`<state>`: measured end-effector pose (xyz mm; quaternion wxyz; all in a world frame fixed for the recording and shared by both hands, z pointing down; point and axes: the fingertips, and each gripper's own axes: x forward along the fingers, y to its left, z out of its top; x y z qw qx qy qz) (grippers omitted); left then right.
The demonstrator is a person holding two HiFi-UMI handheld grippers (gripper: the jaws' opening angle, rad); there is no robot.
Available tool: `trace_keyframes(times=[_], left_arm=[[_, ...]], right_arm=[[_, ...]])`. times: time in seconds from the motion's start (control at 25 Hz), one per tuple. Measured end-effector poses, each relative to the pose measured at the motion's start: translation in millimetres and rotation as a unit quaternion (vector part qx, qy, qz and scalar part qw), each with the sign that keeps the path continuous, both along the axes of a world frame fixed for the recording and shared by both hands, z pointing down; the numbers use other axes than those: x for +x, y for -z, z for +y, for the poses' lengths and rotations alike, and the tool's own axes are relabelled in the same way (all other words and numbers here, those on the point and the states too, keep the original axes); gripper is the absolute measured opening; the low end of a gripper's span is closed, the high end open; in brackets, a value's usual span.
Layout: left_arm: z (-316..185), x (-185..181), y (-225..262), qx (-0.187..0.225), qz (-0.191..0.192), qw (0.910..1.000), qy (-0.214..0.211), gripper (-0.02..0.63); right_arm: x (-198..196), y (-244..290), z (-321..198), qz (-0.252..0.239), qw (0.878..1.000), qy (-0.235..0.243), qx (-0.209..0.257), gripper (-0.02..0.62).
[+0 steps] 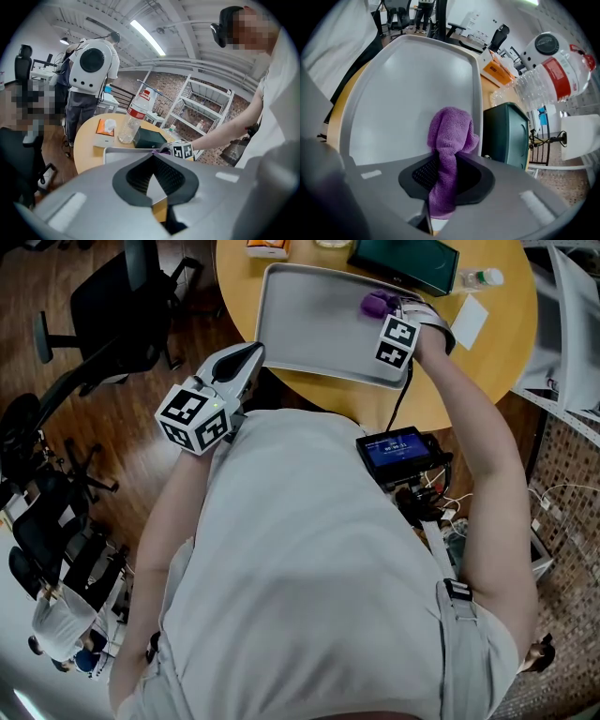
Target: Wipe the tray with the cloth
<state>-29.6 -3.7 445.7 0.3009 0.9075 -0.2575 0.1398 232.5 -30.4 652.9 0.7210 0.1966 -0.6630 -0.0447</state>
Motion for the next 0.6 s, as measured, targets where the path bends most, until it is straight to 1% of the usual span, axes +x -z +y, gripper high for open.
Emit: trace_keyframes(times=[0.12, 0.28, 0.4, 0.6], left_arm=[[5, -3, -1, 0.000, 0.003, 1.0000, -0.004, 0.000], [11, -6, 1, 0.001, 0.007, 0.9999, -0.009, 0.000], [13, -10, 2, 0.004, 0.010, 0.9999, -0.012, 0.000], [14, -15, 5, 0.007, 0.013, 0.9999, -0.007, 0.000]], right_arm=[[-20, -1, 26, -0.010, 1.000, 0.017, -0.011, 0.075], [-53, -1, 67, -0.033, 0.998, 0.049, -0.038, 0.075], [-74, -3, 93, -0.048, 0.995, 0.062, -0.060, 0.076], [-105, -2, 137, -0.079, 0.986, 0.076, -0.122, 0.078]])
